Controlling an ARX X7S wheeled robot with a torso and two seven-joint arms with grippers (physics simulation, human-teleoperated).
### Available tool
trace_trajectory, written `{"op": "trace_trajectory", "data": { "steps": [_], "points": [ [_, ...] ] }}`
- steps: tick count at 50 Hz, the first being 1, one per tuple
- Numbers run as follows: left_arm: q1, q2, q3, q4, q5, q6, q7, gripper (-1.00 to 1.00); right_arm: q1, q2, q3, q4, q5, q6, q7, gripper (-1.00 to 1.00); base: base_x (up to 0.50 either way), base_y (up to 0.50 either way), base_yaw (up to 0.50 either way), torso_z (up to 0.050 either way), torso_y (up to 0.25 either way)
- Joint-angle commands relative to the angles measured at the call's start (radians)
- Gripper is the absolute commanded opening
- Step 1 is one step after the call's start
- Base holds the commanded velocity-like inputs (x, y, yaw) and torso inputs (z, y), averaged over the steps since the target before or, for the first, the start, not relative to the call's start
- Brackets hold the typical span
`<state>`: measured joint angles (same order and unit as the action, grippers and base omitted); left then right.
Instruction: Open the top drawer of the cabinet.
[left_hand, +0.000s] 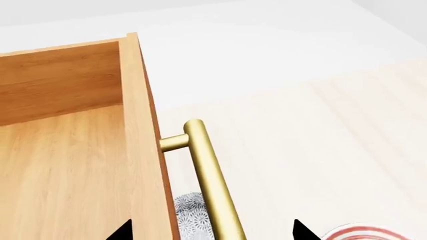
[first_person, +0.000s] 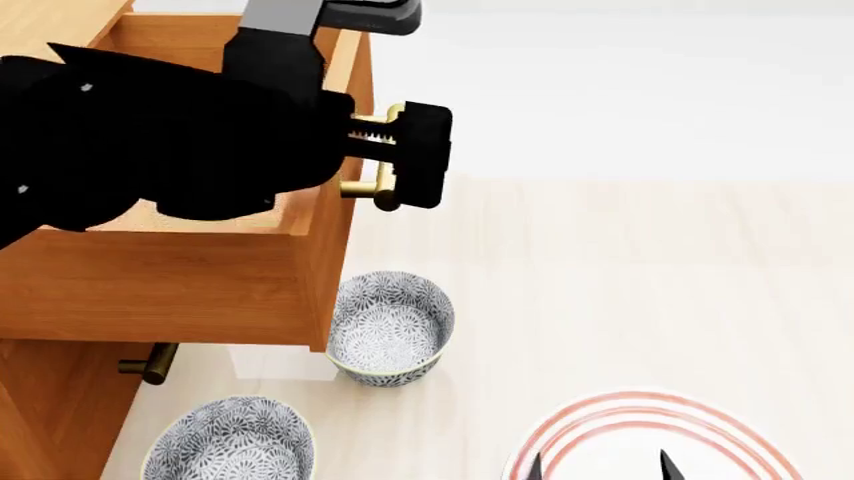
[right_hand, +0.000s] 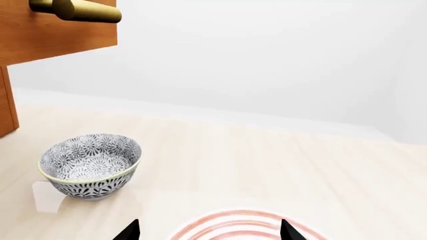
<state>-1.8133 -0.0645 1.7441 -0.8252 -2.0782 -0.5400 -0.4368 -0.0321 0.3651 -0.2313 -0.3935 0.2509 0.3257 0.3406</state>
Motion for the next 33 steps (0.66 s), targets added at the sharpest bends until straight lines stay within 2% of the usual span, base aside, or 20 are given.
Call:
{"op": "trace_trajectory", "data": {
  "steps": [1, 20, 26, 33],
  "points": [
    [-0.138, 0.064, -0.148, 0.025, -0.109, 0.013, 0.072, 1.0, -0.005, 0.008, 0.004, -0.034, 0.007, 0.018, 0.012, 1.0, 0.0, 0.0, 0.0, 0.0, 0.011],
    [-0.31, 0.038, -0.143, 0.022, -0.079, -0.048, 0.035, 1.0, -0.022, 0.02, 0.009, -0.062, 0.015, 0.016, 0.018, 1.0, 0.0, 0.0, 0.0, 0.0, 0.001],
    [-0.364, -0.02, -0.145, 0.088, -0.062, -0.057, -0.004, 1.0, -0.029, 0.022, 0.007, -0.069, 0.015, 0.011, 0.019, 1.0, 0.0, 0.0, 0.0, 0.0, 0.0],
    [-0.469, -0.189, -0.172, 0.343, -0.008, -0.042, -0.1, 1.0, -0.028, 0.023, -0.004, -0.084, 0.01, 0.023, 0.025, 1.0, 0.0, 0.0, 0.0, 0.0, 0.0]
  ]
}}
